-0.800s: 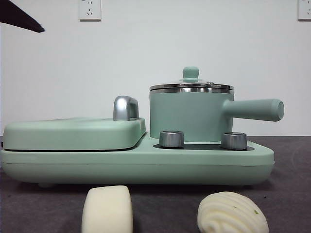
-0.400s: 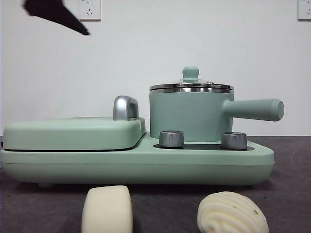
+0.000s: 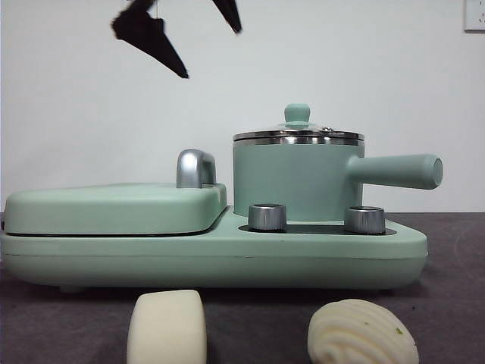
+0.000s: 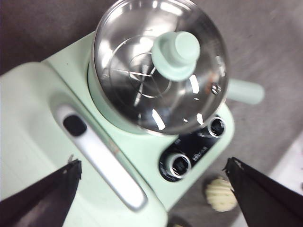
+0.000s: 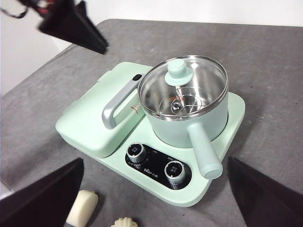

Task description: Put the buns in a small steamer

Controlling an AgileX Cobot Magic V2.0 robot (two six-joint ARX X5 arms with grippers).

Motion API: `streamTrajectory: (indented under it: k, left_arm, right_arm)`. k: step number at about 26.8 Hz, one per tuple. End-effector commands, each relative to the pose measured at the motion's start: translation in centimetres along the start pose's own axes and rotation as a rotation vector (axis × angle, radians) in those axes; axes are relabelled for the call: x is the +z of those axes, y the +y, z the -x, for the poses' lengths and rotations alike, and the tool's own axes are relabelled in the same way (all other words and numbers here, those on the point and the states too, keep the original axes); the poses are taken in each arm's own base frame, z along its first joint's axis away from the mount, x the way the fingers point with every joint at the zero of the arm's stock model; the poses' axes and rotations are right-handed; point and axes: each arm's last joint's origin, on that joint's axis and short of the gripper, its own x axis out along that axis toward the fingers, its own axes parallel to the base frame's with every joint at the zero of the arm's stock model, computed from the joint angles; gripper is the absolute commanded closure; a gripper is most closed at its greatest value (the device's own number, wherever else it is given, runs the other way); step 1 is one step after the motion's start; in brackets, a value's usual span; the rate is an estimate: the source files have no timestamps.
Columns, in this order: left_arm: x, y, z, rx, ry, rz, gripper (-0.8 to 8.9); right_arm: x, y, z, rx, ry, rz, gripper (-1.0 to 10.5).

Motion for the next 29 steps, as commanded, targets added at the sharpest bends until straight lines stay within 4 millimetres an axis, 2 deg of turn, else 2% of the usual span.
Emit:
streamTrajectory:
  k: [1,7,13,15,17,20,24,29]
  left_arm:
    - [2.4,-1.3,-1.4,0.041,-0.015,-0.080,3.17]
    - [4.6,-3.3,-4.4,0.043,-0.051,-0.150,3.17]
    - [5.3,-4.8,-7.7,0.080,-0.050,-0.214,3.18]
    - [5.2,-5.1,-9.0,0.086,-0.027,-0.235,3.35]
    - [5.3,-5.0,-9.8,0.122,-0.016,-0.245,3.96]
    - [5.4,-4.9,-10.4,0.131,-0.018,-0.248,4.21]
    - [5.5,-4.9,-10.5,0.130,-0.034,-0.261,5.13]
    - [5.4,-5.1,-11.1,0.126,-0.014,-0.269,5.39]
  right_arm:
    - [0.3,0.1,0.2,-0.002,-0.014,0.005,4.6]
    - [0.4,0.1,0.2,-0.005,-0.016,0.007,4.6]
    - [0.4,0.1,0.2,-0.005,-0.022,0.011,4.6]
    - [0.4,0.1,0.2,-0.005,-0.022,0.011,4.6]
    - [0.4,0.1,0.2,-0.005,-0.022,0.011,4.6]
    - [0.4,0.1,0.2,-0.005,-0.022,0.011,4.6]
    - [0.4,0.1,0.2,-0.005,-0.018,0.008,4.6]
    - [0.4,0.1,0.2,-0.005,-0.018,0.008,4.6]
